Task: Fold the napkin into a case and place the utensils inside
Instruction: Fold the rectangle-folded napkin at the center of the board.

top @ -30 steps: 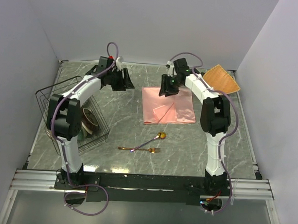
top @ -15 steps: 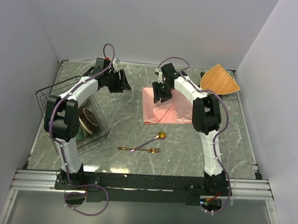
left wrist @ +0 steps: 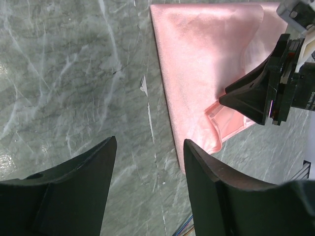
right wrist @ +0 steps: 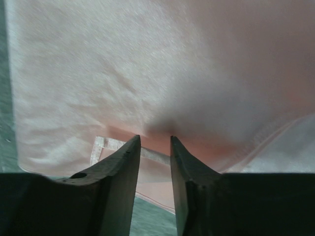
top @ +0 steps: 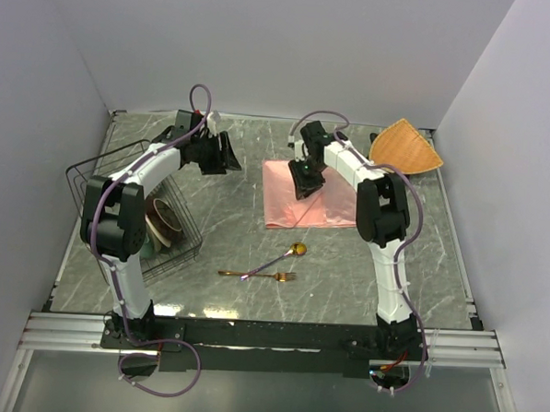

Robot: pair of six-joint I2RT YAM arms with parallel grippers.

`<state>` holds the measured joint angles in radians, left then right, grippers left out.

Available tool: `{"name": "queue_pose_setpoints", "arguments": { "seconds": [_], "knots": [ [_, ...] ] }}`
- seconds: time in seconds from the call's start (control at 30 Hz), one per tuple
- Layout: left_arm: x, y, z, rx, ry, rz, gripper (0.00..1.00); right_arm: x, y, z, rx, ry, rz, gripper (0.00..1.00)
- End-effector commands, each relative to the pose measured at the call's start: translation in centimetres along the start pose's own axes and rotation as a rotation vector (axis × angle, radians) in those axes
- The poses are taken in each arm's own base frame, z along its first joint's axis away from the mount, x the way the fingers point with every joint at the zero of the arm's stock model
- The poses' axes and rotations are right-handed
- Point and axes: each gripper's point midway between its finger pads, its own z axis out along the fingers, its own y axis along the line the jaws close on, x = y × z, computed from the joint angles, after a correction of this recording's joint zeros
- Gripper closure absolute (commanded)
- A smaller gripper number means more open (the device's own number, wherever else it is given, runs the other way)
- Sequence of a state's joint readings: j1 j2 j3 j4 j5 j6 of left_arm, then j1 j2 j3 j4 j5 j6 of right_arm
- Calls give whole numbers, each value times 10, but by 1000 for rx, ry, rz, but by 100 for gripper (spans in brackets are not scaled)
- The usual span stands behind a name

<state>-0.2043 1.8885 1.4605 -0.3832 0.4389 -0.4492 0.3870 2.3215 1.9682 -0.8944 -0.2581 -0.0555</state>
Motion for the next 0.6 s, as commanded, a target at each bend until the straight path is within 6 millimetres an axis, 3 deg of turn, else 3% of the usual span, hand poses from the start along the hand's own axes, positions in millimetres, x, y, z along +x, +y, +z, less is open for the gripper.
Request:
{"name": "queue_pose_setpoints", "arguments": {
  "seconds": [0.0,0.4,0.57],
  "knots": [
    [-16,-18,-19,46,-59,33,38,7,-22,-34,47,-2,-38,64],
    [-12,-15,-19,40,-40,50,38,12,-61,-69,80,-42,16,60],
    [-11,-14,-17,39,-34,57,38,7,-66,-74,28,-72,83,59]
  ]
}}
